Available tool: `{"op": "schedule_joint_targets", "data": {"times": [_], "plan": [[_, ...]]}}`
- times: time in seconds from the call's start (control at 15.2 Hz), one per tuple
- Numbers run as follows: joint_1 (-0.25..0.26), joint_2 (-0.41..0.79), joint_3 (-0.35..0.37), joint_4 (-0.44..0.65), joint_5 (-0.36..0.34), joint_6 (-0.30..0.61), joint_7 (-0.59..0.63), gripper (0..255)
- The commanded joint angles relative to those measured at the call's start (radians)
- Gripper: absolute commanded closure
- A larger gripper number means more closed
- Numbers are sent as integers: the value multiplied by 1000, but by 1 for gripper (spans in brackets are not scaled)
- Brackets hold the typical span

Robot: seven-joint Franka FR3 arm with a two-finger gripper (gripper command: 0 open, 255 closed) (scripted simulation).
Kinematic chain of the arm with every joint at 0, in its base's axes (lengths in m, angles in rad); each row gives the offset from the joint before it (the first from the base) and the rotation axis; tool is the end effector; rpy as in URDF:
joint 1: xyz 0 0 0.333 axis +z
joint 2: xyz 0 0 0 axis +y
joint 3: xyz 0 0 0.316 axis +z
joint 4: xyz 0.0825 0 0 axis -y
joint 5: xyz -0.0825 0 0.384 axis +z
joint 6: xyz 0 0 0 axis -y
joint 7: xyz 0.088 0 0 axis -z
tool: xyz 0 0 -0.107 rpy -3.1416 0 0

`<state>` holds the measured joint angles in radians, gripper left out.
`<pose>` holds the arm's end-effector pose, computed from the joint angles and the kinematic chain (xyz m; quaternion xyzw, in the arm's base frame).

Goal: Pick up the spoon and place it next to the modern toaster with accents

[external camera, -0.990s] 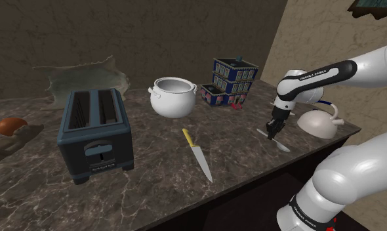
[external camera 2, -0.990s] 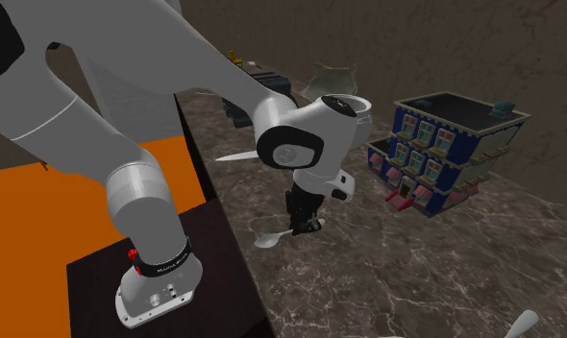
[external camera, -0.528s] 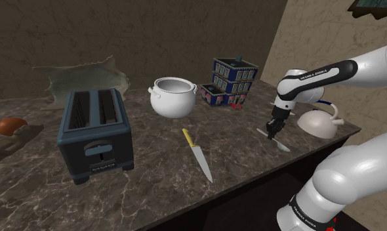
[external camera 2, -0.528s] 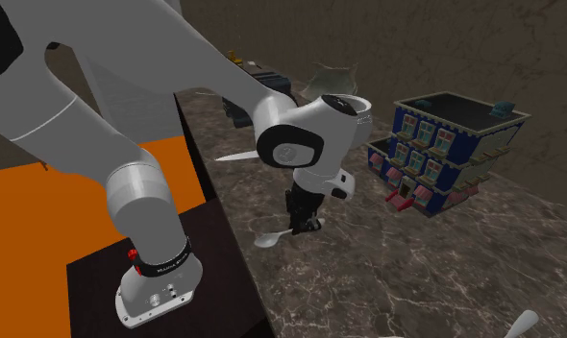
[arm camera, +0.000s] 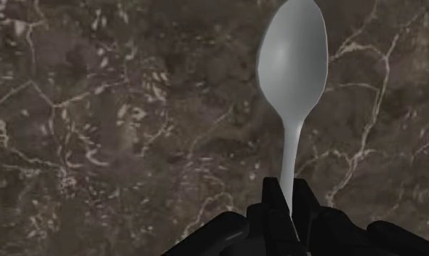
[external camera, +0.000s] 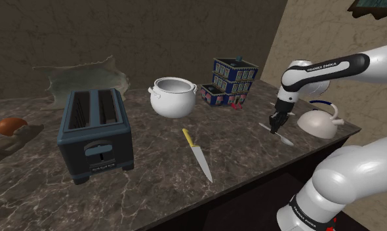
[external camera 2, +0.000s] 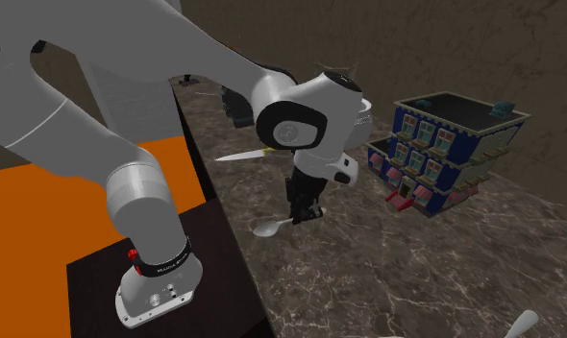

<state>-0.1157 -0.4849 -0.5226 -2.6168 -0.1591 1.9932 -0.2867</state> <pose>0.2975 -0.2219 0.3747 -0.9897 0.0986 0.0631 0.0821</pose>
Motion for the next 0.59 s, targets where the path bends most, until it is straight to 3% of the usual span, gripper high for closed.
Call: {"op": "schedule_joint_targets", "data": {"times": [0.0, 0.53], "plan": [[-2, -18, 9, 15, 0, -34, 6, 255], [-5, -68, 38, 90, 5, -156, 21, 255]]}}
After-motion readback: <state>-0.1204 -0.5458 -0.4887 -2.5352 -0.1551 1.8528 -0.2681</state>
